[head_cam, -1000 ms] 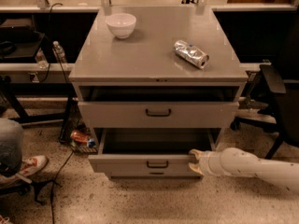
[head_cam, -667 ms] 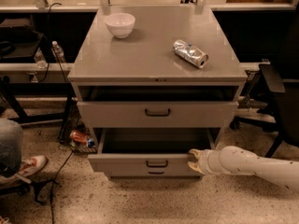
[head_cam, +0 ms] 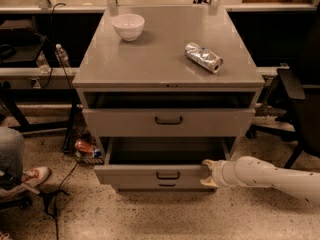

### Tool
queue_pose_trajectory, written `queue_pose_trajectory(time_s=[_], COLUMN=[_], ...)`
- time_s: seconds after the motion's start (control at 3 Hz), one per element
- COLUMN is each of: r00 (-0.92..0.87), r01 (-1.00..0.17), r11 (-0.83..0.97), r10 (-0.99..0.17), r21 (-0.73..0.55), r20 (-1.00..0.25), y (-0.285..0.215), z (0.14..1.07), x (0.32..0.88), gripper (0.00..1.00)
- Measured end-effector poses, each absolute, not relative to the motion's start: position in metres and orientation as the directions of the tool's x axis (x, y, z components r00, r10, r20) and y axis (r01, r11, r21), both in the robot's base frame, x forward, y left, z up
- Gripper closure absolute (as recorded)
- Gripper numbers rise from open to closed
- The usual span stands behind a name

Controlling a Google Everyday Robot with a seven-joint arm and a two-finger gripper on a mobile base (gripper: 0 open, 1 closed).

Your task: Open middle drawer

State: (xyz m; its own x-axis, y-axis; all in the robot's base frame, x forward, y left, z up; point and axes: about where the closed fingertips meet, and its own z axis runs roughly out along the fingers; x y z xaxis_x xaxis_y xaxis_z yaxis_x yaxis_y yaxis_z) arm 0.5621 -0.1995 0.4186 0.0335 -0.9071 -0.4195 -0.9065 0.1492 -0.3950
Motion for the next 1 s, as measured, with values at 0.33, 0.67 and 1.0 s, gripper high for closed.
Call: queue_pose_trajectory(time_s=[0.33,0.67,1.0], r00=[0.034,0.035,0.046], r01=[-0.908,-0.908,-0.911], r11=[0.148,0.148,0.130], r10=[-0.907,-0.906,-0.912], r21=[-0.393,-0.393,-0.392], r20=[-0.421,-0.421,-0.408], y=[-0.1982,-0.1978,-0.1950], z=[0.4175,0.4172,0.4142], x=[0.5616,0.5615,0.5612], gripper=[0.00,0.00,0.00])
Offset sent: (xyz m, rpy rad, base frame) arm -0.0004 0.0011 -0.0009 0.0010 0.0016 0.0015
